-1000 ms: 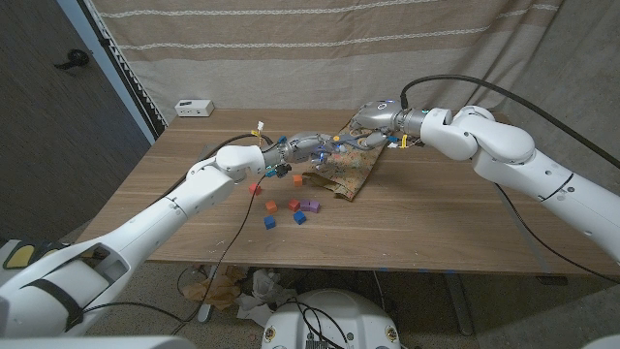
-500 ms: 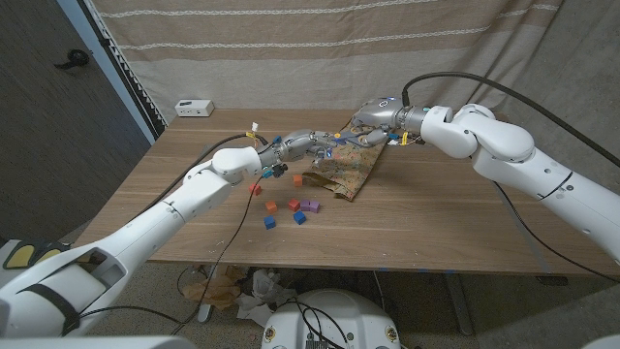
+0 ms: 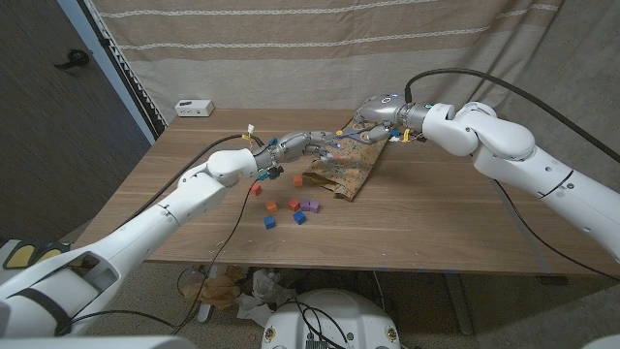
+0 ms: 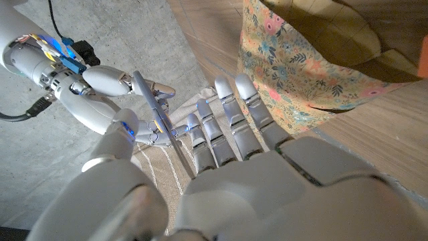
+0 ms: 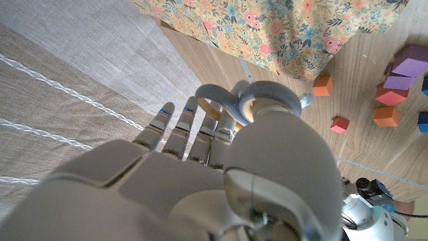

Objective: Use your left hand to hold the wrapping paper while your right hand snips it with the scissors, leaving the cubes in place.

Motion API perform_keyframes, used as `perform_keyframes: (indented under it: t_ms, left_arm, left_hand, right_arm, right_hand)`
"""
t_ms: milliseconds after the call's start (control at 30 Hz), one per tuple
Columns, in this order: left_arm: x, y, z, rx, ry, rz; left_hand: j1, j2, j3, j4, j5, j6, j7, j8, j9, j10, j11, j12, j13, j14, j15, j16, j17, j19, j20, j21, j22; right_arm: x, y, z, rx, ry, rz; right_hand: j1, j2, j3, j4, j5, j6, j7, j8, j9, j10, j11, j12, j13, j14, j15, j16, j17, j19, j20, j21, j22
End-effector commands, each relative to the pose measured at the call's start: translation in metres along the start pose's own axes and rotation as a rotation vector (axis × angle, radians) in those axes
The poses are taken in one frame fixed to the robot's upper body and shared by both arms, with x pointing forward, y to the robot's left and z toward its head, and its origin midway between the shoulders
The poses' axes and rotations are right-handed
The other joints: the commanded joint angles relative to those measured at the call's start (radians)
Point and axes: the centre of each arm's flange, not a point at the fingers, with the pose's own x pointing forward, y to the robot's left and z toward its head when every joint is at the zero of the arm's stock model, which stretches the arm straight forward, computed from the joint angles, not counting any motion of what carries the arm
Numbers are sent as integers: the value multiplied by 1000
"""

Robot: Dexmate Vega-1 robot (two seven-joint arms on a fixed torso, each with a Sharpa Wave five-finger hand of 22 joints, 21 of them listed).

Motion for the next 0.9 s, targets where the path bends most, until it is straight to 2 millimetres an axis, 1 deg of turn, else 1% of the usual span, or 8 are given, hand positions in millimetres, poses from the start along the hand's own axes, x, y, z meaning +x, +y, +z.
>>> perform_keyframes:
  t_ms: [33, 567, 667, 700, 767, 800, 867, 900]
  left_arm:
    - [-16, 2, -8, -131, -112, 122]
    - [-27, 6, -13, -266, -145, 202]
    - [-28, 6, -12, -264, -152, 207]
    - [-30, 7, -12, -259, -158, 217]
    - [-32, 8, -11, -239, -161, 244]
    - [-32, 8, -11, -238, -161, 246]
    - [-32, 8, -12, -255, -157, 248]
    - [-32, 8, -12, -255, -156, 248]
  left_hand:
    - [-3, 13, -3, 6, 7, 22, -7, 12, 0, 12, -4, -19, -12, -64, -135, -46, -28, -79, 10, -53, -7]
    - [-1, 19, -3, 9, 11, 17, -11, 13, -1, -27, -5, -54, -20, -107, -126, -79, -52, -123, 25, -99, -9]
    - [1, 21, -2, 10, 11, 13, -13, 12, 0, -34, -7, -59, -20, -114, -125, -84, -54, -123, 25, -104, -9]
    - [2, 21, -1, 10, 12, 12, -15, 12, 0, -32, -8, -59, -20, -115, -126, -85, -55, -124, 24, -105, -9]
    - [7, 26, 7, 12, 15, 100, 38, 55, 6, 95, -28, -23, -14, -105, -131, -88, -68, -118, 22, -131, -8]
    - [8, 26, 7, 12, 15, 110, 44, 60, 6, 104, -29, -21, -13, -103, -134, -88, -69, -117, 22, -133, -8]
    - [10, 27, 10, 12, 16, 111, 38, 61, 7, 111, -31, -21, -11, -100, -138, -89, -72, -115, 19, -138, -7]
    - [14, 28, 14, 13, 17, 67, 12, 44, 6, 75, -28, -40, -8, -97, -136, -91, -76, -112, 20, -146, -7]
  right_arm:
    - [-7, 0, -18, 90, 44, -15]
    - [-23, -7, -32, 261, 57, -55]
    - [-26, -6, -38, 351, 54, -67]
    - [-29, -4, -43, 417, 52, -65]
    - [-31, -4, -47, 470, 49, -70]
    - [-31, -4, -47, 472, 48, -70]
    - [-36, -3, -48, 513, 43, -71]
    - [-36, -3, -48, 514, 43, -71]
  right_hand:
    - [5, 4, 66, 57, -4, 45, 32, 5, -6, 25, 3, 8, 2, 22, -128, 11, 2, 19, -4, 9, 4]
    - [-4, -2, 65, 51, -21, 36, 27, 21, -13, 29, 16, 6, 4, 38, -129, 20, 3, 31, -1, 12, 4]
    - [-5, -4, 64, 49, -27, 35, 33, 22, -20, 26, 30, 4, 4, 43, -124, 22, 3, 42, 6, 16, 4]
    - [-5, -5, 63, 45, -34, 35, 37, 23, -27, 17, 53, -2, 2, 46, -123, 24, 3, 49, 11, 19, 4]
    - [-2, -8, 63, 40, -38, 40, 36, 21, -40, 16, 52, -4, 1, 52, -113, 27, 2, 54, 14, 21, 4]
    - [-1, -8, 63, 37, -41, 36, 38, 23, -38, 19, 61, -4, 0, 53, -111, 28, 2, 57, 15, 22, 4]
    - [-1, -7, 63, 35, -46, 34, 37, 25, -41, 17, 69, -7, -1, 55, -104, 29, 2, 64, 17, 24, 4]
    - [-1, -7, 63, 35, -47, 33, 36, 25, -42, 17, 68, -7, -2, 55, -103, 30, 2, 68, 17, 26, 4]
